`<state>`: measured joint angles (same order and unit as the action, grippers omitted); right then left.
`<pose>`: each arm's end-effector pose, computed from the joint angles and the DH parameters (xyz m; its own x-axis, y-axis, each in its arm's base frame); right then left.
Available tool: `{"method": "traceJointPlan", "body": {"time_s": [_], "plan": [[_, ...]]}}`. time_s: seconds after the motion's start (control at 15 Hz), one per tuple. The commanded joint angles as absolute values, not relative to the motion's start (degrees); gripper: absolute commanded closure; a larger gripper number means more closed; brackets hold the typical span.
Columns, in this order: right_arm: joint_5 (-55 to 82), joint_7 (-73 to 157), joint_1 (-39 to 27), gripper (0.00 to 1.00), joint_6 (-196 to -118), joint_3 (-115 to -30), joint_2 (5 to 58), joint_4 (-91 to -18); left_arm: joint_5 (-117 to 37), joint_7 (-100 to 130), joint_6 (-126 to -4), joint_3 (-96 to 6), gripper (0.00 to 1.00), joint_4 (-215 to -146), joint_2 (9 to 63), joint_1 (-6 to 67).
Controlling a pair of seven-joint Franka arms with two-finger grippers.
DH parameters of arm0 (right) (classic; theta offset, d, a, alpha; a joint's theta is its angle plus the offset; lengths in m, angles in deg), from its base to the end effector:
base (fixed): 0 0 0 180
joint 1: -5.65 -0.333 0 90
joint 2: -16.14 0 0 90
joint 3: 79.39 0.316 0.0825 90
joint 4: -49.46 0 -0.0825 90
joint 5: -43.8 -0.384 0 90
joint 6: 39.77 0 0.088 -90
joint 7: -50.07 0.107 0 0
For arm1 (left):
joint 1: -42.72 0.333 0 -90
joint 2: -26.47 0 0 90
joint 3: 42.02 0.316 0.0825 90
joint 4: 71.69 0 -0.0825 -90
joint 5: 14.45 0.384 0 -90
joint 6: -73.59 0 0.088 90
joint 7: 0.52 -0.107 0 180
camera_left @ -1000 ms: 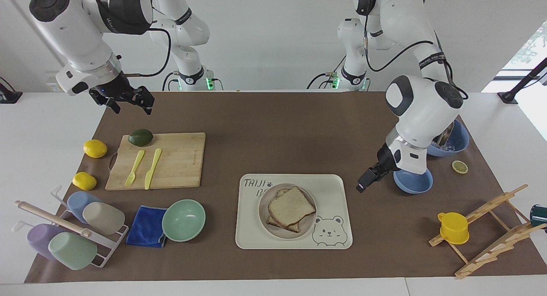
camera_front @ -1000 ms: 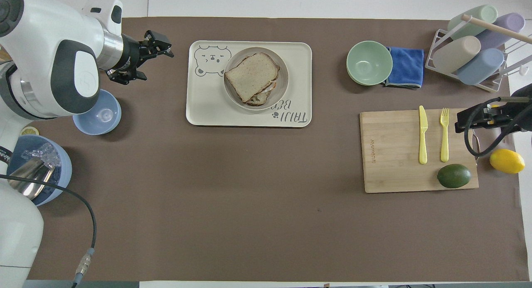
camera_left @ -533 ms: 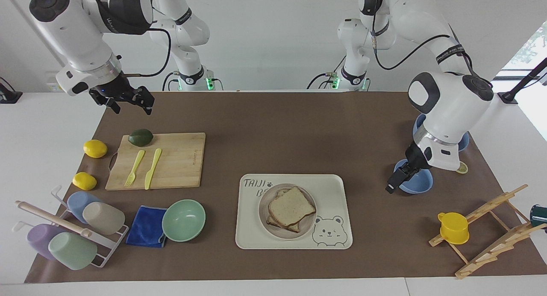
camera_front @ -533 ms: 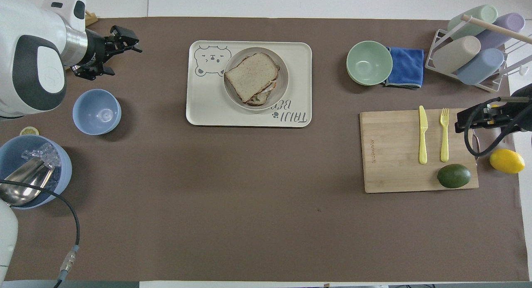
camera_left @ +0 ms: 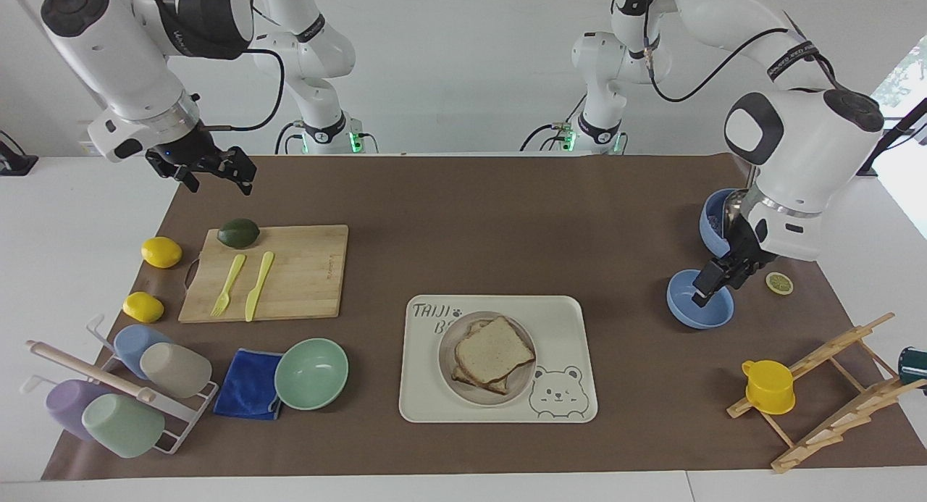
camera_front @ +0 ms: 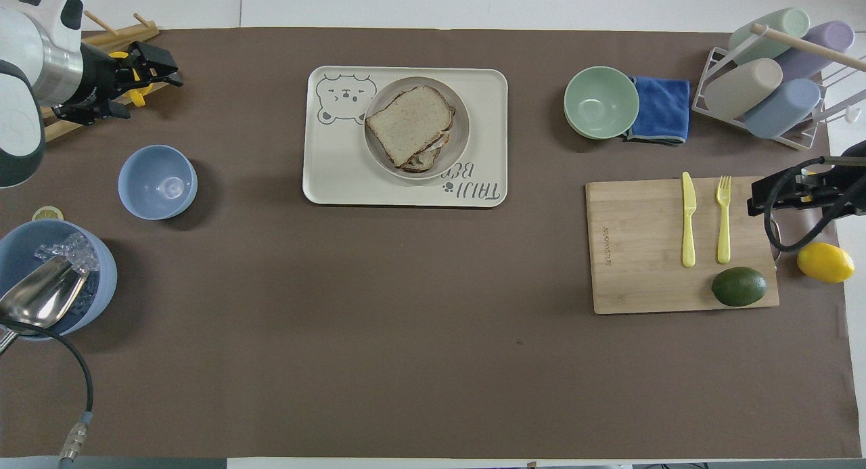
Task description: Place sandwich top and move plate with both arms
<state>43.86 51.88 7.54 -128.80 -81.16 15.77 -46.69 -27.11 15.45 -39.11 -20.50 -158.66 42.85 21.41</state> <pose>0.5445 -0.0350 0.5763 0.9885 -0.0949 -0.1175 -0.0950 -0.9955 0.0046 0.6616 -0.0410 0.5248 0.9342 0.3273 0.1420 0.3052 -0.9392 0.1572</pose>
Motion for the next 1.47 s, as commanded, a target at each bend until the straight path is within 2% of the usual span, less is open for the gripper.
{"method": "traceJointPlan", "body": {"time_s": [0.0, 0.47, 0.67, 0.73, 1.0, 1.2, 1.4], "plan": [[42.5, 52.7, 8.4, 0.0, -129.2, -80.6, 15.0, -47.7, -25.1, 7.9, -32.7, -20.6, 0.0, -161.1, 36.7, 23.3], [42.5, 52.7, 8.4, 0.0, -129.2, -80.7, 15.0, -47.7, -16.8, 2.2, -17.0, -24.7, 0.0, -166.1, 24.3, 25.3], [42.5, 52.7, 8.4, 0.0, -129.2, -80.6, 15.0, -47.7, -15.9, 2.0, -12.7, -35.7, 0.0, -167.6, 22.1, 34.5], [42.5, 52.7, 8.4, 0.0, -129.2, -80.7, 15.0, -47.7, -15.2, 1.9, -12.6, -37.7, 0.0, -168.7, 21.5, 35.4], [42.5, 52.7, 8.4, 0.0, -129.2, -80.7, 15.0, -47.7, -14.7, 1.9, -18.9, -38.1, 0.0, -170.4, 21.3, 35.1], [42.5, 52.7, 8.4, 0.0, -129.2, -80.7, 15.0, -47.7, -14.7, 2.1, -18.7, -38.1, 0.0, -170.7, 21.2, 34.8], [42.5, 52.7, 8.4, 0.0, -129.2, -80.7, 15.0, -47.7, -14.7, 2.3, -20.0, -38.2, 0.0, -173.9, 19.8, 35.0]]}}
